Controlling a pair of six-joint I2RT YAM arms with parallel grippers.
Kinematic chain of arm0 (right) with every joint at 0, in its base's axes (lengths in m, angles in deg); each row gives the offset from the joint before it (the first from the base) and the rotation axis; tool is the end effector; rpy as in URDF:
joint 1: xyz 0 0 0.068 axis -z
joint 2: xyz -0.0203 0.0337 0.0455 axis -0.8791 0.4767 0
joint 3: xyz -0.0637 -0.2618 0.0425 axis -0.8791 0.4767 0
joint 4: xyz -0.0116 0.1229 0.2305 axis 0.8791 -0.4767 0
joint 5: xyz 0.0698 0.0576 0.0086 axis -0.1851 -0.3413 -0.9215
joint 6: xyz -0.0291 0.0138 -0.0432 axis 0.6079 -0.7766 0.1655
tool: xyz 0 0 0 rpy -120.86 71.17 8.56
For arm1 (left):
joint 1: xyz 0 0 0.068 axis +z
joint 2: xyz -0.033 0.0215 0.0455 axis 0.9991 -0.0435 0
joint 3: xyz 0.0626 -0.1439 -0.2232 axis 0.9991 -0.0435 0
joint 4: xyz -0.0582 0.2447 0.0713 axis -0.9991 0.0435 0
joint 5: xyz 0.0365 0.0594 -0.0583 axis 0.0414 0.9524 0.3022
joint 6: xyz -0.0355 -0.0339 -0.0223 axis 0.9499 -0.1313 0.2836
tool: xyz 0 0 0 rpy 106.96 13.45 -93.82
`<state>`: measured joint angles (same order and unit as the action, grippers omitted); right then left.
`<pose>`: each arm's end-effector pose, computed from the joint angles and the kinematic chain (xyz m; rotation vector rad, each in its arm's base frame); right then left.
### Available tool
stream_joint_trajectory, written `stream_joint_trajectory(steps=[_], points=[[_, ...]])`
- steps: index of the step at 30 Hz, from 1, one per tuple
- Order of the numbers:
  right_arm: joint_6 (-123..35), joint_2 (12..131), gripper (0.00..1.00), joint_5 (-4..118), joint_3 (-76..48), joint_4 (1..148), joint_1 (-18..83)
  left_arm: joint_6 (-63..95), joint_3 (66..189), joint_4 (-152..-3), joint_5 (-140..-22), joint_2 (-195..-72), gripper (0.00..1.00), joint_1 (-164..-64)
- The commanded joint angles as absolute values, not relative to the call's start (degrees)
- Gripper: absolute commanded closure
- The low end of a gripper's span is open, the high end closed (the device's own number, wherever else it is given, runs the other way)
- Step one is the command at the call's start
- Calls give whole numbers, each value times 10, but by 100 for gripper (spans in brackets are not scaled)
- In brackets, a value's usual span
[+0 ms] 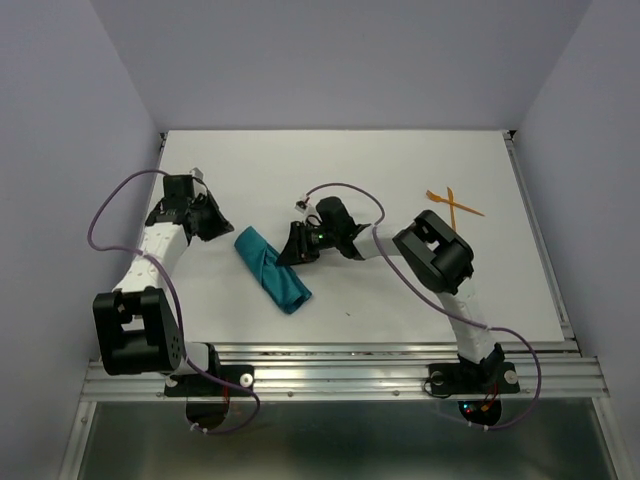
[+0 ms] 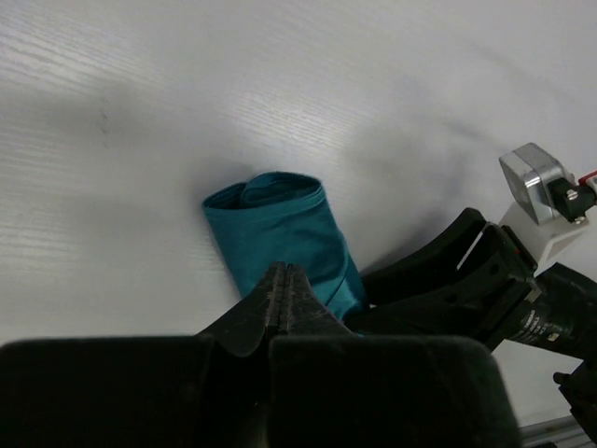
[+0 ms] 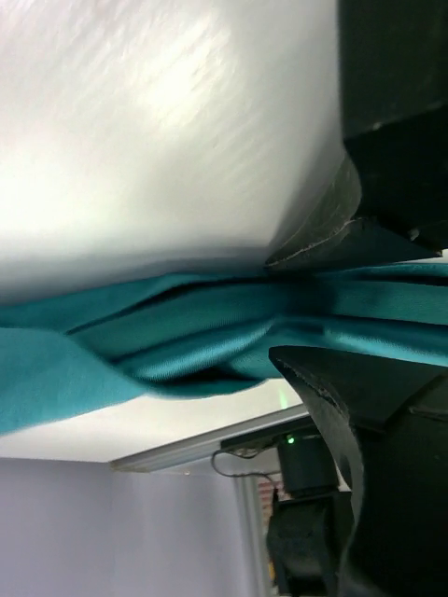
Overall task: Fold the napkin into a case and place the utensils inside
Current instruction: Turn over the smaller rectangle-folded napkin at the center of the board, then move the smaller rectangle-folded napkin to the center of the board.
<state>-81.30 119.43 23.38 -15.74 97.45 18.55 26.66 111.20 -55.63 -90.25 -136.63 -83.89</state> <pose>0.3298 0.3394 0.1164 -0.4960 2.3431 1.5873 0.2984 0.0081 0.2606 -0.3655 2.2920 -0.5198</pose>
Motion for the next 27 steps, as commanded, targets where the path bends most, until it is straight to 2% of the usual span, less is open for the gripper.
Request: stream_joint_trajectory(steps=[1, 6, 13, 17, 18, 20, 23, 27], points=[[-783, 1166, 55, 254, -148, 977, 194, 253, 1089, -563, -912, -1368, 100, -836], [-751, 1131, 51, 324, -135, 919, 194, 242, 1081, -565, -933, -1392, 100, -846], [-697, 1048, 51, 425, -99, 846, 194, 259, 1081, -601, -946, -1419, 100, -872], [-653, 1013, 71, 470, -104, 778, 167, 263, 1086, -617, -951, -1447, 100, -872], [-645, 1005, 81, 481, -109, 754, 158, 264, 1086, -620, -950, -1459, 100, -872], [-625, 997, 92, 495, -115, 712, 129, 267, 1090, -634, -949, -1481, 100, -872], [-605, 995, 98, 503, -117, 678, 95, 272, 1096, -640, -949, -1501, 100, -872], [-599, 999, 99, 497, -112, 656, 70, 278, 1105, -646, -947, -1528, 100, -872]])
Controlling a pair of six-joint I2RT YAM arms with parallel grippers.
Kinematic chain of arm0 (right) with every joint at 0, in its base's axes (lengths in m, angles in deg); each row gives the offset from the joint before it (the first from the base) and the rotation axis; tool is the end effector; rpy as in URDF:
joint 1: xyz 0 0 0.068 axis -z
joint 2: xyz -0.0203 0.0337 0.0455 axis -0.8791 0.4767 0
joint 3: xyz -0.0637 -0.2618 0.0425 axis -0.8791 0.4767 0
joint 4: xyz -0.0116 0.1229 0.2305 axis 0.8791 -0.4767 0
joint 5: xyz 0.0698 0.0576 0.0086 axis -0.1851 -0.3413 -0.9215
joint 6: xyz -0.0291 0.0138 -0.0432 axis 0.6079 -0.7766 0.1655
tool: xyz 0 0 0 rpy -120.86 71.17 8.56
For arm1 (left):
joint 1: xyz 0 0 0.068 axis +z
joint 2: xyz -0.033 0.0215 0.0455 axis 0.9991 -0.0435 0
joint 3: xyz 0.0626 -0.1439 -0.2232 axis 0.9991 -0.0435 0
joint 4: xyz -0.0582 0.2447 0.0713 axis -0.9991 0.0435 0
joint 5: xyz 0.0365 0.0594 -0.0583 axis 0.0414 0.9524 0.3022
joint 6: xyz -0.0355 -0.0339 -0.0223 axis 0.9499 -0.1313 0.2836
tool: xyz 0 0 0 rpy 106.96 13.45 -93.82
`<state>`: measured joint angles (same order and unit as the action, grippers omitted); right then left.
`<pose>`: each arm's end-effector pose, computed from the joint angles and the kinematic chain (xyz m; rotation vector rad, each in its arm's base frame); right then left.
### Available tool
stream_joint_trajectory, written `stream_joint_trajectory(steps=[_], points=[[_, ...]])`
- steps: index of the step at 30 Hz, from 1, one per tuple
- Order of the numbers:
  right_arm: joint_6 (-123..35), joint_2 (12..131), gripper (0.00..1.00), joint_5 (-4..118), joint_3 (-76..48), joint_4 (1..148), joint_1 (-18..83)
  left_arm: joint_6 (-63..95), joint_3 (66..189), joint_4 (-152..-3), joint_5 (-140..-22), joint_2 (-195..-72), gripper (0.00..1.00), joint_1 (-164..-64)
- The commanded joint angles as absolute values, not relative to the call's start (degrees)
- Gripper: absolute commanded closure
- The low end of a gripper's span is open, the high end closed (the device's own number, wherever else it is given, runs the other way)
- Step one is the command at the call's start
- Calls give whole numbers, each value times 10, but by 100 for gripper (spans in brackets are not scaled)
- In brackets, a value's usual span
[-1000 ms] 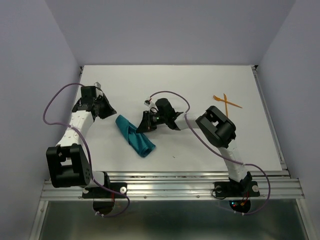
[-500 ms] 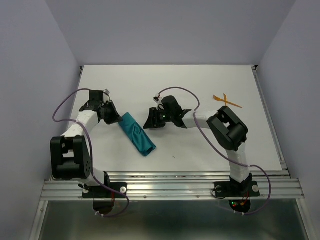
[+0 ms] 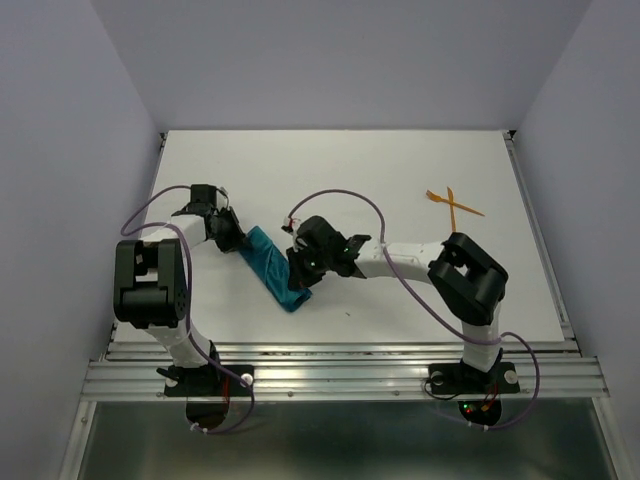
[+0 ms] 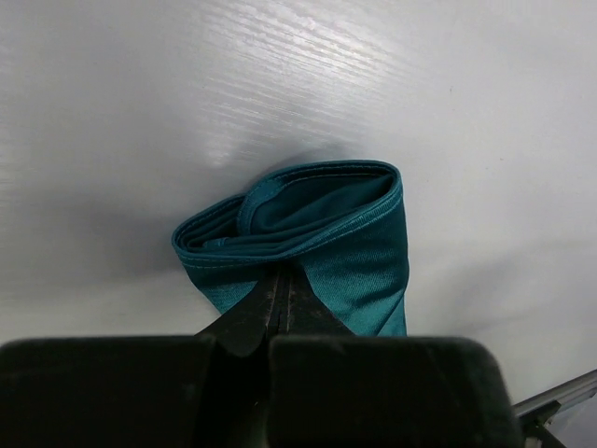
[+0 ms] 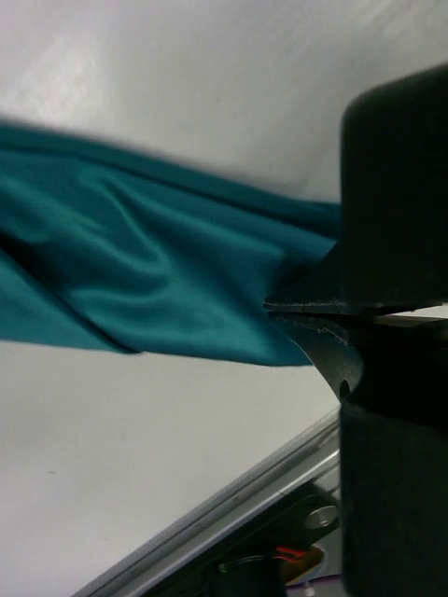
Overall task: Fold the napkin into a case and place the utensils inside
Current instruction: Move the smaller rectangle-folded napkin to the center of the board.
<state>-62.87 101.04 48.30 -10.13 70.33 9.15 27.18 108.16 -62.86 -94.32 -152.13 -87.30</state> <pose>0.2477 0.3379 0.1806 -0.7323 2.4089 0.9635 0.3277 -0.0119 0.1740 -0.3480 2.4993 -0.6348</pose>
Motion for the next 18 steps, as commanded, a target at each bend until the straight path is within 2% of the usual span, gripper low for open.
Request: stream_joint_trajectory(steps=[1, 12, 18], points=[[-602, 1000, 99, 498, -108, 655, 69, 277, 1109, -644, -946, -1531, 100, -872], [-602, 1020, 99, 604, -85, 622, 69, 274, 1111, -633, -936, -1543, 100, -872], [-563, 1032, 99, 706, -92, 600, 79, 272, 1118, -622, -943, -1525, 100, -872]])
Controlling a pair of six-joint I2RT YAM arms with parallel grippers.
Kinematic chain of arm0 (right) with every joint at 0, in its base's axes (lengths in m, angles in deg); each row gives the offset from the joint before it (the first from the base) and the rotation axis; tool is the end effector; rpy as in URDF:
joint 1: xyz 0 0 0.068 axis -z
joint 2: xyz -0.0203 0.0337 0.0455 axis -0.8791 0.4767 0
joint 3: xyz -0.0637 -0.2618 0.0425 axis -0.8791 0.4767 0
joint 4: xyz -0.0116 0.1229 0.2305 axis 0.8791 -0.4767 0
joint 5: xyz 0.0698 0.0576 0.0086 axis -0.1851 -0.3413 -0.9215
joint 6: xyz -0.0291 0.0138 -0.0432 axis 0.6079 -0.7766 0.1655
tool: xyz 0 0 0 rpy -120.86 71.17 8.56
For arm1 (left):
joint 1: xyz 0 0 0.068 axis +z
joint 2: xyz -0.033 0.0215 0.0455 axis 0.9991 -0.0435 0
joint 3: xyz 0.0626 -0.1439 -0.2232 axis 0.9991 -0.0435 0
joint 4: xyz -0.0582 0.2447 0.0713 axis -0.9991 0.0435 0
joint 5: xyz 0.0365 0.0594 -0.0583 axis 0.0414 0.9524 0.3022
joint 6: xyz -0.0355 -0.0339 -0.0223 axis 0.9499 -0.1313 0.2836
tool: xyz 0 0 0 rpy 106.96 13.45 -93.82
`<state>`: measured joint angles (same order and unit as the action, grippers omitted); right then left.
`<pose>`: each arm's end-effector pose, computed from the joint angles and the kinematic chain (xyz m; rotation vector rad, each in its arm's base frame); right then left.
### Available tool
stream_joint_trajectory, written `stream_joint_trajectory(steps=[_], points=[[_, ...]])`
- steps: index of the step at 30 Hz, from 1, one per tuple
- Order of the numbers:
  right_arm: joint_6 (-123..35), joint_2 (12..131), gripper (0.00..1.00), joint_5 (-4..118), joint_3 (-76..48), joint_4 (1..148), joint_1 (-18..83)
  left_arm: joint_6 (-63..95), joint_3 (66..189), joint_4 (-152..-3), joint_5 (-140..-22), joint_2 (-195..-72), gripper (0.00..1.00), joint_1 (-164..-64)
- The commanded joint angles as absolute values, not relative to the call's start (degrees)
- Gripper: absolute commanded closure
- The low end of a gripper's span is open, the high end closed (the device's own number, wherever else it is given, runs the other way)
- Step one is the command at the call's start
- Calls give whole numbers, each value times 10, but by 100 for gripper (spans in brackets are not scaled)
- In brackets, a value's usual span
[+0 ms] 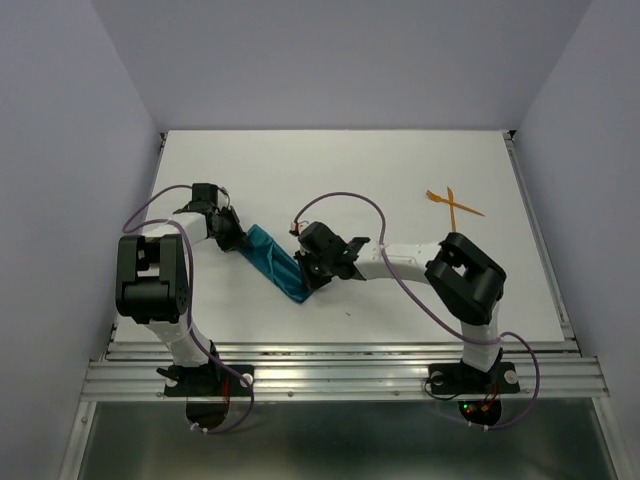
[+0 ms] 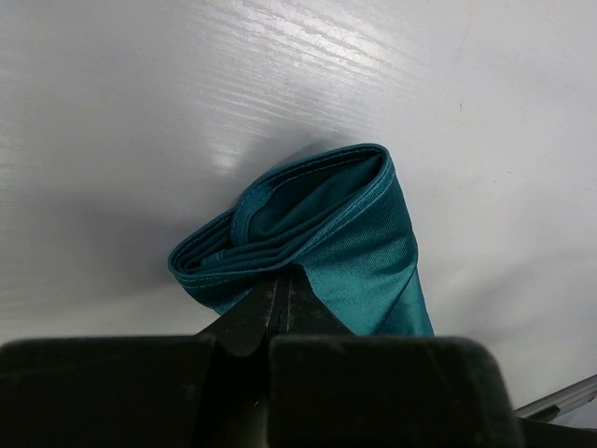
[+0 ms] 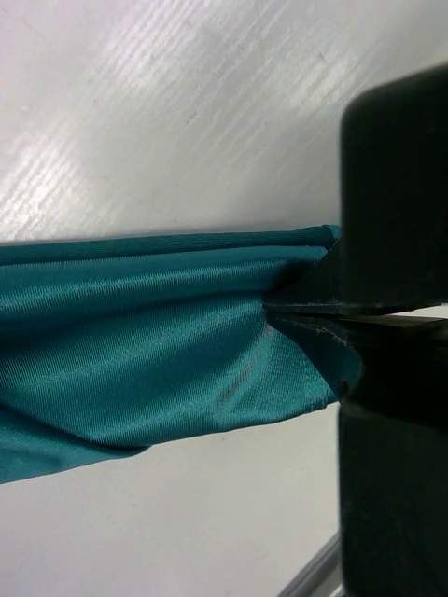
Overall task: Fold the napkin into a case and place the utensils inside
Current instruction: Move the smaller rectangle-folded napkin to the center of the board.
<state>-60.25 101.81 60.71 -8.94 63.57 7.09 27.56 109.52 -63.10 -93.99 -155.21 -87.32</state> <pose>0.2347 0.3326 0.1595 -0.7328 2.4931 0.6294 0.3360 -0.0118 0.1642 -0.3689 2.5237 -0.6296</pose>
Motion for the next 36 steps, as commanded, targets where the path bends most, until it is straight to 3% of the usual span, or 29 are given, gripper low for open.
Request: stream_joint_trajectory(steps=[1, 9, 13, 23, 36], points=[[-554, 1025, 99, 714, -90, 597, 85, 270, 1118, -619, -943, -1522, 100, -872], [-540, 990, 99, 736, -111, 596, 127, 266, 1130, -608, -958, -1503, 100, -889], [-551, 971, 99, 653, -116, 625, 127, 266, 1137, -601, -946, -1495, 100, -888], [-584, 967, 99, 613, -100, 641, 91, 261, 1147, -598, -907, -1511, 100, -864], [-597, 989, 99, 695, -70, 637, 101, 263, 1139, -614, -932, -1547, 100, -864]])
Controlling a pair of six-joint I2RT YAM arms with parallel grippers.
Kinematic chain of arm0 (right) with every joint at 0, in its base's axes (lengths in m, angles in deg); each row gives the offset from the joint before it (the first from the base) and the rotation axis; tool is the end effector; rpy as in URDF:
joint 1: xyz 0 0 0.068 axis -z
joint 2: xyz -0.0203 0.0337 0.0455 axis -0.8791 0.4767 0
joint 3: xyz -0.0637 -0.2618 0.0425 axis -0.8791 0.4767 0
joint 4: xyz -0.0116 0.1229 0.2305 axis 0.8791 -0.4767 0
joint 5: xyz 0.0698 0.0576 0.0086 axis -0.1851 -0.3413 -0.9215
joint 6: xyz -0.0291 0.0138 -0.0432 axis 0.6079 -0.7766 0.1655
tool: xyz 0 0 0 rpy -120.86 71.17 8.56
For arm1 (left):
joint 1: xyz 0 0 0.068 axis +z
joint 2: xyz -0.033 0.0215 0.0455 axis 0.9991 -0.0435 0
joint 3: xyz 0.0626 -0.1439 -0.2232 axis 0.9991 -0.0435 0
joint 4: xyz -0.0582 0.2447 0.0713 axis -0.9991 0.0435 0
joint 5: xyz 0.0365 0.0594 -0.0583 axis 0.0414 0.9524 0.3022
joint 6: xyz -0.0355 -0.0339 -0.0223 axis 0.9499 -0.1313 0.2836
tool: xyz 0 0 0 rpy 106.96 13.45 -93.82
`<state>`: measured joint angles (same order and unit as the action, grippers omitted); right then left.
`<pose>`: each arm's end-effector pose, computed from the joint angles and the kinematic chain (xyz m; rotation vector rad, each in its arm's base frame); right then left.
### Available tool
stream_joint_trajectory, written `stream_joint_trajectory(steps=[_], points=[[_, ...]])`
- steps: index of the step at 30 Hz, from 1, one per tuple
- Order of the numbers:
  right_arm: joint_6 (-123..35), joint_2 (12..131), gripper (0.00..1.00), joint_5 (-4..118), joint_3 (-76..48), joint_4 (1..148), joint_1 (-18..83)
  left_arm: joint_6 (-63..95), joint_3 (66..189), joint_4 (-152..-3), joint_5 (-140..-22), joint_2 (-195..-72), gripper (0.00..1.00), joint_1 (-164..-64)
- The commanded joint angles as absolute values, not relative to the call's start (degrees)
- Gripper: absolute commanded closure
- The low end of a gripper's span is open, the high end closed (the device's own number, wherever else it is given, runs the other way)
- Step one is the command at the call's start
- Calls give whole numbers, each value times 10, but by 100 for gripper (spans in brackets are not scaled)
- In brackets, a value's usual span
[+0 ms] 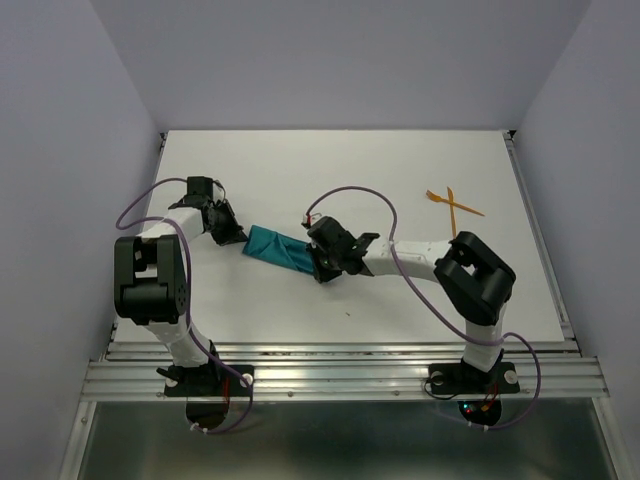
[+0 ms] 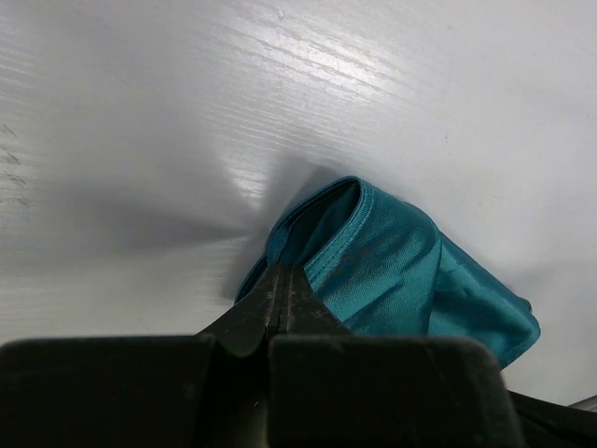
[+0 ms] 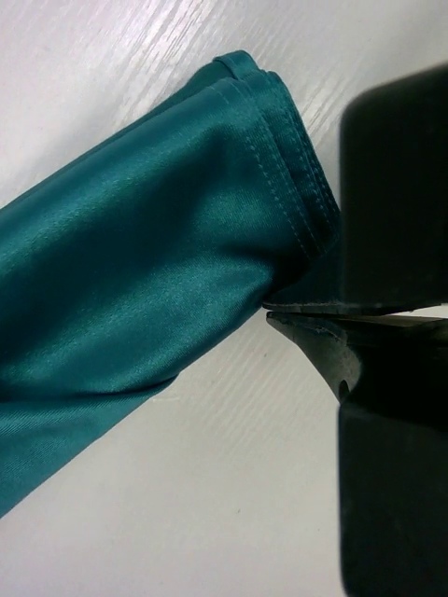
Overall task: Fold the napkin into a case and place the utensils inside
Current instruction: Move the smaller rectangle-folded napkin to the center of the board, then move the knife to the center of the board.
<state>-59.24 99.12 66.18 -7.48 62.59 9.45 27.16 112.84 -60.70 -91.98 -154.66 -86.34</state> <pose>0.2455 0.3136 0.1687 -0.6500 2.4662 0.5058 0.3439 -0.0047 0.1809 -0.3858 2.4935 -0.5766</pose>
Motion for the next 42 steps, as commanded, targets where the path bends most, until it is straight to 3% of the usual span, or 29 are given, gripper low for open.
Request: stream_joint_trajectory(steps=[1, 7, 12, 17, 21, 26, 32, 42], points=[[-596, 985, 99, 695, -70, 637, 101, 262, 1140, -613, -933, -1548, 100, -865], [-592, 914, 97, 722, -64, 639, 112, 260, 1154, -605, -931, -1543, 100, -865], [-612, 845, 66, 781, -34, 639, 240, 272, 1170, -599, -900, -1512, 100, -865], [-613, 831, 52, 819, -37, 611, 365, 265, 1195, -581, -851, -1482, 100, -868], [-629, 842, 34, 809, -48, 588, 474, 257, 1209, -569, -826, -1468, 100, -872], [-643, 879, 28, 807, -66, 585, 554, 258, 1216, -564, -824, -1453, 99, -900], [-629, 963, 28, 809, -97, 560, 612, 256, 1229, -556, -825, -1453, 97, -934], [-589, 1019, 32, 709, -88, 574, 618, 255, 1234, -555, -831, -1468, 97, -954]])
